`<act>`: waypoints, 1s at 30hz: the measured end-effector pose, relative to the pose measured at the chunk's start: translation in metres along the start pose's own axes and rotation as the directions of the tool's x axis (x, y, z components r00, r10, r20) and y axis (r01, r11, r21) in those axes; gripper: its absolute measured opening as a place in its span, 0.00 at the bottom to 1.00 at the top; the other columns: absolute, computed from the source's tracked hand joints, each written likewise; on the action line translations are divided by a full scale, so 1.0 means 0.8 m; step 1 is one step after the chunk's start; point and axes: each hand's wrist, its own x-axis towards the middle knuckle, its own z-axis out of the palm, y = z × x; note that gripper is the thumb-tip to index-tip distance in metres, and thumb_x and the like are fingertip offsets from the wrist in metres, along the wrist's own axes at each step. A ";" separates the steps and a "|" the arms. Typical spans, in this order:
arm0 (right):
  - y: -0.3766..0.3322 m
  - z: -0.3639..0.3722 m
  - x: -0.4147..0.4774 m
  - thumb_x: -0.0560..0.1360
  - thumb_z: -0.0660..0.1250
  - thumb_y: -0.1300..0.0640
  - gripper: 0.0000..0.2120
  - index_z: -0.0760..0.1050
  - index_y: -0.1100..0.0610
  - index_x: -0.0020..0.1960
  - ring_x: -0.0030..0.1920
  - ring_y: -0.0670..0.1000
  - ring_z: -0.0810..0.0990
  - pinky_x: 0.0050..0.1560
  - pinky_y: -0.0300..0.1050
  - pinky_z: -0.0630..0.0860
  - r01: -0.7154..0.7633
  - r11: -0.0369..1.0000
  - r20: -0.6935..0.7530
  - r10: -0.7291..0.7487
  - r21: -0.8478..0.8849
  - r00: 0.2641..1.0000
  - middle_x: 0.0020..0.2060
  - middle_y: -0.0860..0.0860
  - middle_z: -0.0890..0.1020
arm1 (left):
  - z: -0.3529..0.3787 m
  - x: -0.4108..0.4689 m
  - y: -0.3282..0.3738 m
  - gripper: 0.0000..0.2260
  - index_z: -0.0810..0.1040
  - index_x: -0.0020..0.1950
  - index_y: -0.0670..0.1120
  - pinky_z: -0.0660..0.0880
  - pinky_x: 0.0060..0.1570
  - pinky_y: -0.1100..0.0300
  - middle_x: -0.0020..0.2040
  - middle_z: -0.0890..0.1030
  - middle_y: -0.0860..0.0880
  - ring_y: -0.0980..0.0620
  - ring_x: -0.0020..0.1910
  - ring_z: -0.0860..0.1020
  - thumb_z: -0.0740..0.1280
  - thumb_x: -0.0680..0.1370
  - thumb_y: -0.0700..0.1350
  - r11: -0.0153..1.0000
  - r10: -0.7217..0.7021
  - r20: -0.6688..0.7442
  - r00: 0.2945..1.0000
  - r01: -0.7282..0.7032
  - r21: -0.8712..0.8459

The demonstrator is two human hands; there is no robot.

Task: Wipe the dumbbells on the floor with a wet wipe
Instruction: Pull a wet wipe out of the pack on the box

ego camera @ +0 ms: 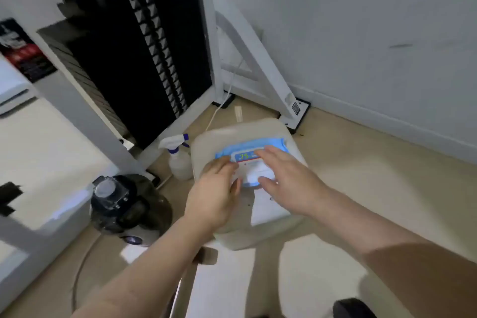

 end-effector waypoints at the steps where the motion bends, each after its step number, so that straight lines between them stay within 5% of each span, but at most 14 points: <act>1: 0.007 0.011 0.014 0.79 0.58 0.50 0.26 0.55 0.48 0.76 0.74 0.50 0.59 0.68 0.46 0.64 0.003 1.000 -0.018 -0.003 -0.031 1.000 0.76 0.48 0.56 | 0.013 0.006 -0.005 0.17 0.72 0.68 0.48 0.62 0.66 0.59 0.73 0.67 0.49 0.49 0.71 0.63 0.62 0.79 0.49 1.000 0.010 -0.006 1.000 -0.010 0.008; 7: 0.025 0.015 0.060 0.73 0.65 0.41 0.28 0.65 0.49 0.70 0.60 0.57 0.72 0.58 0.48 0.70 0.057 0.947 -0.012 -0.064 -0.315 0.998 0.61 0.52 0.73 | 0.028 0.017 -0.019 0.24 0.71 0.68 0.50 0.66 0.60 0.59 0.68 0.71 0.50 0.47 0.64 0.69 0.67 0.73 0.51 0.987 0.103 -0.054 0.993 -0.096 0.125; 11: 0.011 0.004 0.045 0.71 0.66 0.37 0.22 0.73 0.52 0.57 0.43 0.54 0.70 0.41 0.46 0.67 0.164 0.888 0.107 -0.130 -0.429 0.986 0.49 0.52 0.71 | 0.002 0.013 -0.021 0.29 0.70 0.69 0.53 0.70 0.54 0.60 0.64 0.71 0.52 0.49 0.58 0.73 0.69 0.70 0.56 0.963 0.144 0.081 0.986 -0.158 0.217; 14: -0.001 0.009 0.027 0.76 0.57 0.37 0.20 0.74 0.54 0.51 0.39 0.53 0.68 0.39 0.46 0.62 0.233 0.857 0.175 -0.170 -0.459 0.970 0.45 0.51 0.70 | -0.009 0.001 -0.026 0.27 0.72 0.66 0.56 0.74 0.47 0.60 0.59 0.74 0.55 0.51 0.52 0.76 0.66 0.68 0.61 0.957 0.153 0.065 0.986 -0.164 0.240; 19: 0.020 0.015 0.033 0.79 0.54 0.40 0.24 0.69 0.56 0.33 0.36 0.56 0.73 0.40 0.50 0.71 0.035 0.996 -0.072 -0.029 0.083 0.997 0.31 0.55 0.75 | -0.008 -0.003 -0.028 0.38 0.56 0.71 0.59 0.76 0.43 0.55 0.54 0.76 0.56 0.51 0.48 0.78 0.71 0.66 0.61 0.978 0.125 0.025 0.992 -0.127 0.165; 22: 0.029 0.042 0.036 0.75 0.66 0.44 0.10 0.71 0.50 0.47 0.40 0.53 0.73 0.40 0.47 0.70 -0.087 0.965 -0.352 0.172 0.246 0.920 0.39 0.49 0.74 | -0.016 -0.006 -0.026 0.42 0.46 0.71 0.65 0.78 0.43 0.52 0.53 0.77 0.56 0.51 0.47 0.79 0.71 0.67 0.62 0.979 0.142 0.049 0.989 -0.147 0.141; 25: 0.022 0.053 0.034 0.71 0.73 0.52 0.18 0.65 0.53 0.51 0.41 0.54 0.72 0.41 0.48 0.70 -0.141 0.941 -0.504 0.287 0.308 0.815 0.48 0.50 0.70 | -0.018 -0.012 -0.021 0.26 0.57 0.63 0.63 0.77 0.40 0.53 0.51 0.77 0.55 0.48 0.44 0.79 0.61 0.70 0.68 0.956 0.196 0.028 0.980 -0.197 0.215; 27: 0.014 0.054 0.034 0.72 0.71 0.58 0.12 0.67 0.53 0.47 0.38 0.54 0.73 0.40 0.50 0.72 -0.090 0.972 -0.511 0.191 0.216 0.838 0.45 0.49 0.69 | -0.014 -0.008 -0.013 0.21 0.63 0.59 0.60 0.75 0.36 0.55 0.48 0.77 0.54 0.46 0.42 0.79 0.54 0.72 0.71 0.925 0.201 -0.001 0.980 -0.189 0.329; 30: 0.008 0.056 0.036 0.70 0.66 0.61 0.07 0.73 0.51 0.37 0.37 0.49 0.74 0.42 0.50 0.76 -0.042 0.972 -0.414 0.137 0.231 0.900 0.36 0.45 0.72 | 0.001 0.002 0.001 0.22 0.69 0.57 0.57 0.67 0.34 0.58 0.49 0.73 0.52 0.48 0.48 0.77 0.57 0.72 0.70 0.890 0.196 -0.001 0.981 -0.178 0.419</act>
